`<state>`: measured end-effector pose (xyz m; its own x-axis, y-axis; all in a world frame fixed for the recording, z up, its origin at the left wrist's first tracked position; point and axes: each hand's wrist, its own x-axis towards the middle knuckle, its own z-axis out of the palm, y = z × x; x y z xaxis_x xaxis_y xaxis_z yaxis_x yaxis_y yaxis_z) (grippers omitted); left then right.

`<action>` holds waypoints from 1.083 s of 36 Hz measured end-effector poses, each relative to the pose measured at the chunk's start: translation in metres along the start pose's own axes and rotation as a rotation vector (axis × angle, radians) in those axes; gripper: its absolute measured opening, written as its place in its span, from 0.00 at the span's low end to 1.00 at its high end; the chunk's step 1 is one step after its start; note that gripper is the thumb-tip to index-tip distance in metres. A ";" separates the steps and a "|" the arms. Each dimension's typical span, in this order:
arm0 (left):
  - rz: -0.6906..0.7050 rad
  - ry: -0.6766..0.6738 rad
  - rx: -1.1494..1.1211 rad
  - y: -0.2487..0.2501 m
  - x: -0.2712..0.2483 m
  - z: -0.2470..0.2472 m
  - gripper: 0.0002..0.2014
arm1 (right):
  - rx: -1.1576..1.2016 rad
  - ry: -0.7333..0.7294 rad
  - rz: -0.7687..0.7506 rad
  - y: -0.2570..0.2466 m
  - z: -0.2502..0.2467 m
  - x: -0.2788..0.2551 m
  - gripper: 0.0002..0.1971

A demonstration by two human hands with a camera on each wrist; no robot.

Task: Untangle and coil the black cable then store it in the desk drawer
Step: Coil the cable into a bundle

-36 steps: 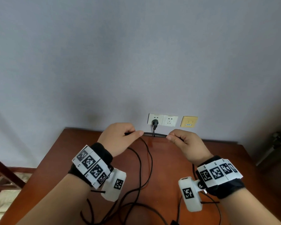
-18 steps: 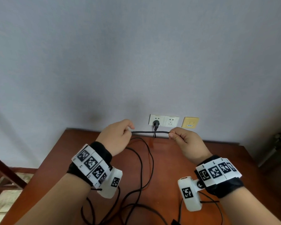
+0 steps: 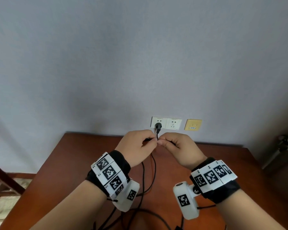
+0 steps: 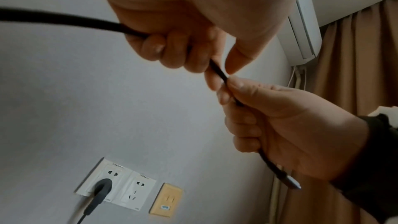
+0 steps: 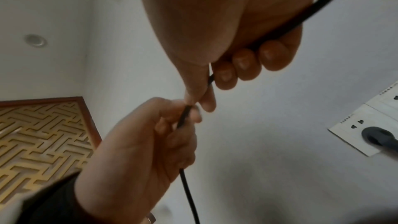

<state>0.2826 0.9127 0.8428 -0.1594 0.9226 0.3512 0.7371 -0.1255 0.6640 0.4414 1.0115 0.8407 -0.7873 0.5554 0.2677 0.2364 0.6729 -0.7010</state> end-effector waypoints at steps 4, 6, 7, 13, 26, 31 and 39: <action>0.025 0.018 0.010 -0.009 0.000 -0.008 0.13 | 0.015 -0.012 0.051 0.005 -0.006 -0.003 0.10; 0.015 0.030 0.023 -0.014 -0.001 -0.013 0.14 | 0.022 -0.012 0.074 0.005 -0.011 -0.005 0.09; 0.006 0.040 0.019 -0.016 -0.001 -0.015 0.14 | 0.018 -0.016 0.089 0.006 -0.013 -0.006 0.09; -0.076 0.064 -0.005 -0.026 -0.002 -0.023 0.11 | 0.040 0.037 0.220 0.017 -0.020 -0.006 0.11; -0.223 0.166 -0.191 -0.035 -0.006 -0.005 0.11 | 0.868 0.268 0.326 -0.003 -0.014 0.002 0.11; -0.137 0.120 -0.215 -0.013 0.001 0.006 0.11 | 0.773 0.166 0.259 -0.015 -0.002 0.009 0.06; -0.106 0.000 -0.229 -0.006 -0.006 0.015 0.07 | 0.688 0.227 0.136 -0.019 0.001 0.011 0.05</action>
<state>0.2890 0.9134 0.8262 -0.2274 0.9352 0.2716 0.5479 -0.1077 0.8296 0.4278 1.0040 0.8562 -0.6220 0.7494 0.2269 -0.1460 0.1737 -0.9739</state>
